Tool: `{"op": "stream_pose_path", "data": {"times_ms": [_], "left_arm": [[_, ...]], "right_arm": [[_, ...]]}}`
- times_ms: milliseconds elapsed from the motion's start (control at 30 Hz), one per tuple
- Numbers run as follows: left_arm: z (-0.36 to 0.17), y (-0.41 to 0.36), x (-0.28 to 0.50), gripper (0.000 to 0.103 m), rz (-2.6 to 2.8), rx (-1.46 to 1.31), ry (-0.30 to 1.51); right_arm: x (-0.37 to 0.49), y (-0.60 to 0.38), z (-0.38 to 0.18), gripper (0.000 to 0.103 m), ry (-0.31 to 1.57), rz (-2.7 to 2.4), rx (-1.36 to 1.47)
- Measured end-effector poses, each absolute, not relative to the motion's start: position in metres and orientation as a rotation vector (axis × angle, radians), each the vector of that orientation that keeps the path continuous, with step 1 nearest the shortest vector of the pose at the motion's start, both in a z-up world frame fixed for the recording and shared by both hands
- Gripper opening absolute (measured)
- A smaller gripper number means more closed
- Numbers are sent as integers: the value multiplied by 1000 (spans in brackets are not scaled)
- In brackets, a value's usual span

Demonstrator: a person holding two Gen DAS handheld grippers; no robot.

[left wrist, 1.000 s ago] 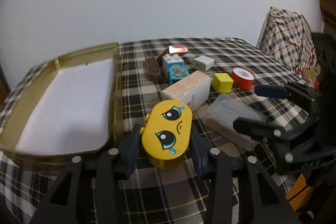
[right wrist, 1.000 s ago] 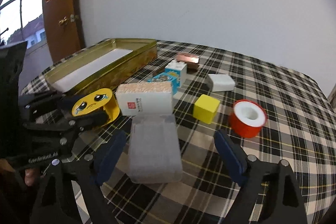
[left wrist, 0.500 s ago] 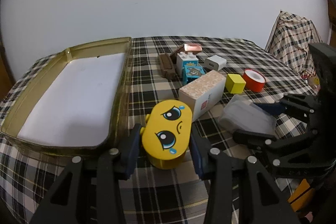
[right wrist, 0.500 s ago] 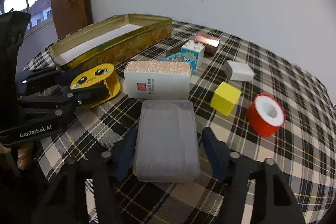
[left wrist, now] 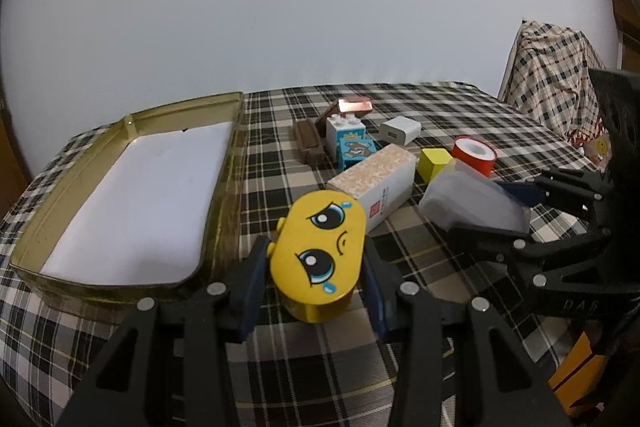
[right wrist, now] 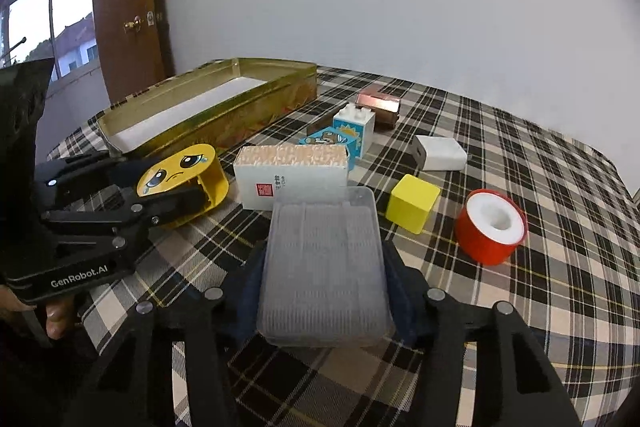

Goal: Organize rigid objects
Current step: 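Lift the yellow tin with the left tool while the right tool carries the clear box toward the gold tray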

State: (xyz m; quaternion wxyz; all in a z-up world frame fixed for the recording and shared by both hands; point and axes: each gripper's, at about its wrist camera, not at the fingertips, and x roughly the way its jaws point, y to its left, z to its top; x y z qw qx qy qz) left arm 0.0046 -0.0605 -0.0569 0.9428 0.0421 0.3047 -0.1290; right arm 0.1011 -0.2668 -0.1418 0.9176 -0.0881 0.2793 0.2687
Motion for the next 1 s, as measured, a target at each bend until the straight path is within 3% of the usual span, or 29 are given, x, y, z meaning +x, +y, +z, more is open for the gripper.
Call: {"op": "stream_pose_path", "data": {"times_ms": [1000], "left_arm": [[-52,-58,-9,43,-253,58,517]], "right_arm": [[71,-281,-128,57,353,479,-129]]}}
